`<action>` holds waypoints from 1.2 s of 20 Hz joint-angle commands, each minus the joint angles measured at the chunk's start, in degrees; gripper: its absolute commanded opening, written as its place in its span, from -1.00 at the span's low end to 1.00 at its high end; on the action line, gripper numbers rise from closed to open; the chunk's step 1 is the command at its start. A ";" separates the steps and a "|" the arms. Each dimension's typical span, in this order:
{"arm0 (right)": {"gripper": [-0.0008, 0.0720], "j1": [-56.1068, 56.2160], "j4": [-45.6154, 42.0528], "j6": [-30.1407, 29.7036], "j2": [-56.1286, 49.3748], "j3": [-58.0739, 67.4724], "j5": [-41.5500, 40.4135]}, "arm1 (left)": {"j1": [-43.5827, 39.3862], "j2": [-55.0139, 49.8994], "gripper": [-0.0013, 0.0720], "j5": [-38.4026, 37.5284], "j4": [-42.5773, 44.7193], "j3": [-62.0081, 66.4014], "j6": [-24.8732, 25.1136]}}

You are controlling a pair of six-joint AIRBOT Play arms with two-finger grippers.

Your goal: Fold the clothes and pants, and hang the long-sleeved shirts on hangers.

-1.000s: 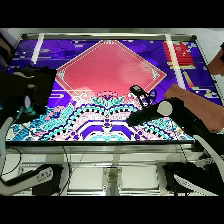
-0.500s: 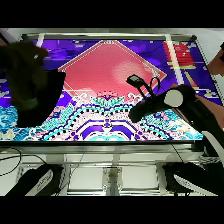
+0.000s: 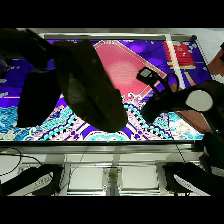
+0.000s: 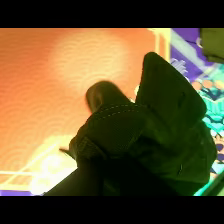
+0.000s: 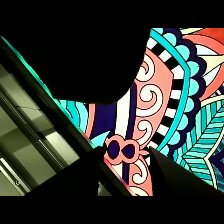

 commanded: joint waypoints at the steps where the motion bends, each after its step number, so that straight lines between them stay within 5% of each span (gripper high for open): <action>1: 0.00 0.00 -1.55 -0.31 2.62 0.20 2.23 | -2.67 -2.97 -0.89 -1.57 -1.68 0.96 0.52; 8: 0.00 0.02 4.50 -0.09 2.58 0.04 0.59 | -2.67 -3.93 -0.89 -4.33 -2.89 0.85 0.31; 11: 0.00 0.07 8.15 -0.13 2.58 0.04 -1.77 | -2.69 -3.91 -0.89 -5.77 -17.07 0.85 -0.59; 14: 0.55 0.07 9.20 -0.11 2.58 0.04 -1.88 | -2.69 -3.78 -0.89 -3.45 -37.73 0.87 0.31; 18: 0.55 0.07 8.20 -0.11 2.62 0.04 0.74 | -2.40 -3.08 -0.89 7.48 -38.93 0.87 -10.54; 20: 0.55 0.04 6.56 -0.07 2.62 0.04 2.45 | -1.18 -3.10 -0.89 10.62 -29.49 0.87 -15.52; 24: 0.55 0.04 4.07 -0.07 2.62 0.04 5.66 | -0.28 -4.96 -0.89 -3.21 16.92 -0.07 -26.62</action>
